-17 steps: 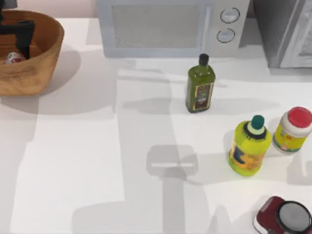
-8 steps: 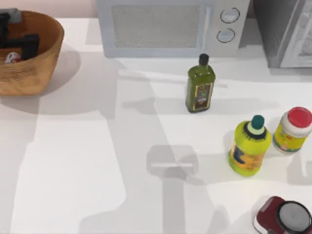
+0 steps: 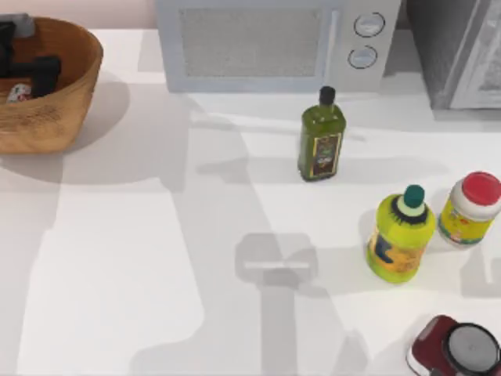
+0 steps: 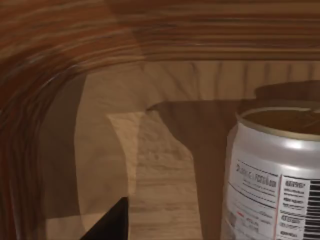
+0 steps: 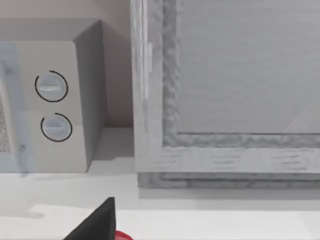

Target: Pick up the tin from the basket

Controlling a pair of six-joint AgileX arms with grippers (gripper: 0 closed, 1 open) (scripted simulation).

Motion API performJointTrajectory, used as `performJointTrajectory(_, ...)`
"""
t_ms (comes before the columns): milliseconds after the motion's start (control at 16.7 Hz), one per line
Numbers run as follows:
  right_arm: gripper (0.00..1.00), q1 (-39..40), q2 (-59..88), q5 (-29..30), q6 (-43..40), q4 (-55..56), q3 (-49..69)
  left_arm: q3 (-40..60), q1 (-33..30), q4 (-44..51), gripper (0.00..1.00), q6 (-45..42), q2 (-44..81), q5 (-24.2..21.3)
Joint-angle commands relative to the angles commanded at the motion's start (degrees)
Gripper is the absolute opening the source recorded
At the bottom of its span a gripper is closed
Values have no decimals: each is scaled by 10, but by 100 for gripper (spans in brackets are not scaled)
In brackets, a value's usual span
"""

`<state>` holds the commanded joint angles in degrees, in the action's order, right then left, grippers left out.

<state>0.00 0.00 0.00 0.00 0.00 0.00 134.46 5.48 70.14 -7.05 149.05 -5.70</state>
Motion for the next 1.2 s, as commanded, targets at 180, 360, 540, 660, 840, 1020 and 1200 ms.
performJointTrajectory(180, 100, 0, 0, 0, 0, 0, 0, 0, 0, 0, 55, 0, 0, 0)
performJointTrajectory(360, 100, 0, 0, 0, 0, 0, 0, 0, 0, 0, 32, 0, 0, 0)
performJointTrajectory(540, 100, 0, 0, 0, 0, 0, 0, 0, 0, 0, 10, 0, 0, 0)
performJointTrajectory(660, 100, 0, 0, 0, 0, 0, 0, 0, 0, 0, 0, 0, 0, 0)
performJointTrajectory(840, 100, 0, 0, 0, 0, 0, 0, 0, 0, 0, 0, 0, 0, 0)
performJointTrajectory(1020, 100, 0, 0, 0, 0, 0, 0, 0, 0, 0, 0, 0, 0, 0)
performJointTrajectory(1200, 100, 0, 0, 0, 0, 0, 0, -21, 1, 3, 0, 11, -37, 6)
